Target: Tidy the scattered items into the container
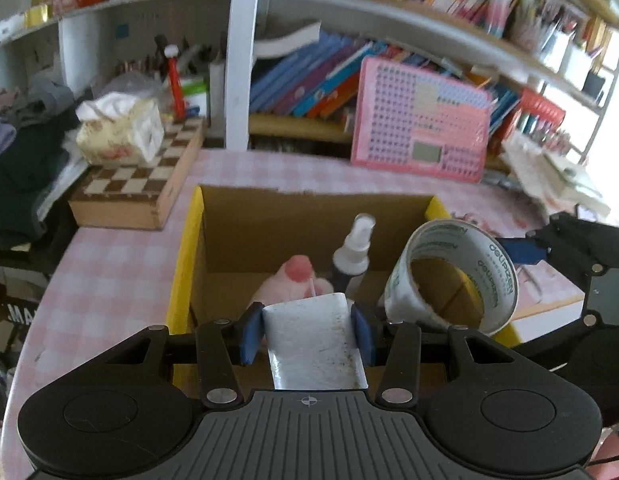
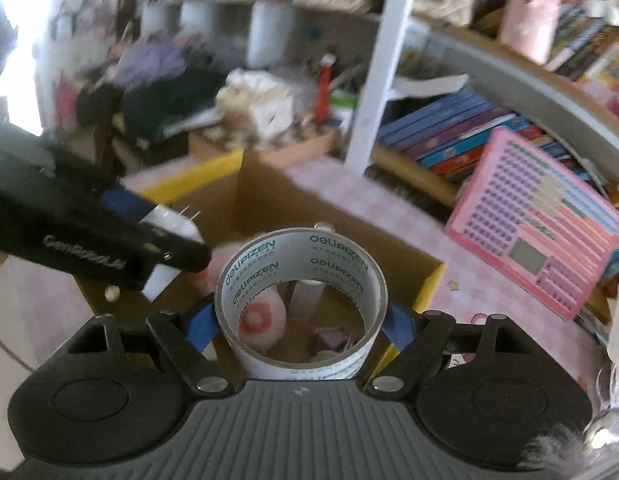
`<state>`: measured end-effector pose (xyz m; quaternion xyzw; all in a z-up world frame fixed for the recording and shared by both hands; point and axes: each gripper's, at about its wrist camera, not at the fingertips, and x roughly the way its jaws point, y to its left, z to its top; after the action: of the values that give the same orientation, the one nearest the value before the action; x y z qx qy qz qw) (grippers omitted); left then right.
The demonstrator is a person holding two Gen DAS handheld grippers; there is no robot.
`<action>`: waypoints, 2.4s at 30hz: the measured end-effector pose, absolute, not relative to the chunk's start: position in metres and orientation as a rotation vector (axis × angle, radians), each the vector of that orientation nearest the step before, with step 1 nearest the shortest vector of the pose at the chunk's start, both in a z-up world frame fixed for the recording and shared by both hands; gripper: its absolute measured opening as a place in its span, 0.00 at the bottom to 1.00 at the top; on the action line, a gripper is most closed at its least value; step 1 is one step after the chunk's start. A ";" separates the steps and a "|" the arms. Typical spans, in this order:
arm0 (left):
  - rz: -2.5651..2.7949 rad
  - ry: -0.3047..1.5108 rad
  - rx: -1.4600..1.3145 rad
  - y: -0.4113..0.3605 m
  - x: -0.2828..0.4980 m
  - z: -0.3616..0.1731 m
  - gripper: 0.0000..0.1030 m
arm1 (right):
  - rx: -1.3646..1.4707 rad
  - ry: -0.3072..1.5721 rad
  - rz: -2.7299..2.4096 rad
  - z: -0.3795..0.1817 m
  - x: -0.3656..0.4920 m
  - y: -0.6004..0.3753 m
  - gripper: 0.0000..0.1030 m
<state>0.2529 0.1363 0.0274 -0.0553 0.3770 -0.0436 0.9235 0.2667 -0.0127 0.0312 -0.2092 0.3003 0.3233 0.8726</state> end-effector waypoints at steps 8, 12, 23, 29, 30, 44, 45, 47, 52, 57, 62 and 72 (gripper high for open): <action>-0.080 0.851 -0.072 0.132 0.275 0.005 0.44 | -0.546 0.725 0.726 0.006 0.288 0.000 0.80; -0.092 0.863 -0.068 0.133 0.278 -0.002 0.44 | -0.550 0.742 0.726 0.001 0.293 0.000 0.80; -0.092 0.816 -0.099 0.134 0.272 0.010 0.57 | -0.487 0.717 0.678 0.008 0.288 -0.010 0.89; -0.123 0.737 -0.096 0.130 0.248 0.029 0.58 | -0.404 0.665 0.617 0.027 0.270 -0.024 0.89; -0.127 0.719 -0.096 0.129 0.243 0.033 0.62 | -0.392 0.655 0.605 0.030 0.267 -0.026 0.89; -0.131 0.640 -0.103 0.136 0.155 0.053 0.68 | -0.273 0.592 0.511 0.055 0.190 -0.042 0.89; -0.127 0.644 -0.108 0.138 0.149 0.052 0.68 | -0.265 0.596 0.506 0.054 0.183 -0.043 0.89; -0.121 0.652 -0.114 0.141 0.136 0.050 0.68 | -0.253 0.604 0.494 0.051 0.171 -0.046 0.89; -0.099 0.675 -0.107 0.142 0.108 0.041 0.74 | -0.217 0.630 0.462 0.040 0.137 -0.053 0.89; -0.060 0.703 -0.093 0.141 0.083 0.029 0.80 | -0.202 0.666 0.411 0.024 0.107 -0.059 0.88; -0.032 0.738 -0.129 0.145 0.063 0.017 0.82 | -0.174 0.704 0.353 0.010 0.079 -0.068 0.87; -0.044 0.809 -0.114 0.129 0.036 0.001 0.83 | -0.159 0.735 0.330 0.002 0.045 -0.073 0.85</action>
<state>0.0360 0.1292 0.0009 -0.0553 0.3934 -0.0213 0.9174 0.0446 -0.0730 0.0016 -0.0773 0.3570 0.1605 0.9170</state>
